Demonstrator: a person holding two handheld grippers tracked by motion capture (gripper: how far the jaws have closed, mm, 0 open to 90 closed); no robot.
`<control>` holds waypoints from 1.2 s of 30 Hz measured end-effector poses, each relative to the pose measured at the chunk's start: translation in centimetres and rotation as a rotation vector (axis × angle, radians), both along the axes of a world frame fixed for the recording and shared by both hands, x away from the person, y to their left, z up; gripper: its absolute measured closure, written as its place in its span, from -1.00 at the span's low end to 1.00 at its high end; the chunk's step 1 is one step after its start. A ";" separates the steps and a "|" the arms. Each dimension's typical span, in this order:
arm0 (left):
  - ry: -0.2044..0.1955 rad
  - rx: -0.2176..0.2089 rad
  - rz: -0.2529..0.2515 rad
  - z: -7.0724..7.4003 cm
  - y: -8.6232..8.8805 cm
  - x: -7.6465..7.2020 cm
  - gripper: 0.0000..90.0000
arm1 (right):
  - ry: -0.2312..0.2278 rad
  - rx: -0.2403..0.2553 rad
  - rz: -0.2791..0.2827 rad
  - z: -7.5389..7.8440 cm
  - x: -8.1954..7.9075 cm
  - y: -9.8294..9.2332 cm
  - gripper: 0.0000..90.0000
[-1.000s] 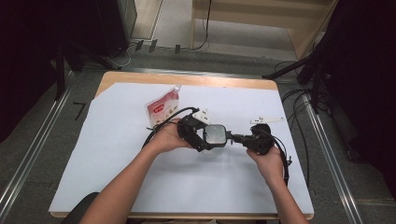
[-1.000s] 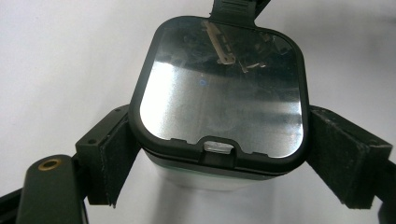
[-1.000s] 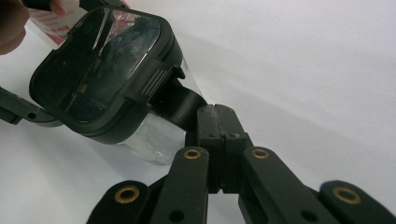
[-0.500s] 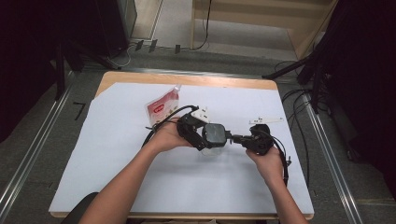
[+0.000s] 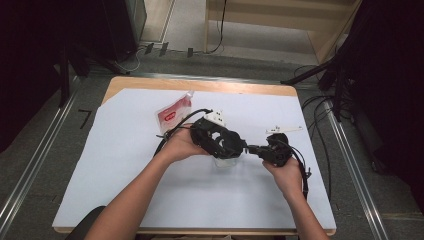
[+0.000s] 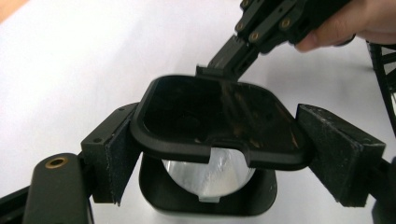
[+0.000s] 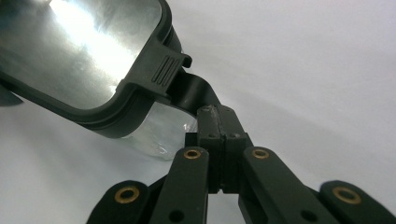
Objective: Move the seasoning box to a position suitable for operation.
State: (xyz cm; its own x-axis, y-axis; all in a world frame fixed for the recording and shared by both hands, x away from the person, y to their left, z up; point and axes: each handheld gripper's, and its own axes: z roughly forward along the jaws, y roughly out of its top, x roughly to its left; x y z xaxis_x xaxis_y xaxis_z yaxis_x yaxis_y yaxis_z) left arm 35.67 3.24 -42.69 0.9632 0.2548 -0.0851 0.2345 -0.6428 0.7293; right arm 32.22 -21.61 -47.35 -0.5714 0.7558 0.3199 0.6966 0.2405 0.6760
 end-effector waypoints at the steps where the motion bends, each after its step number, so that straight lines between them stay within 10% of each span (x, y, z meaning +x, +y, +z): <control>1: 0.001 0.005 0.008 0.0 -0.1 0.0 -0.58 | -0.001 -0.005 -0.001 0.0 -0.1 0.1 1.00; 36: 0.021 0.008 0.034 2.0 -2.6 0.5 -0.58 | 0.000 0.010 0.001 0.0 -0.2 0.0 1.00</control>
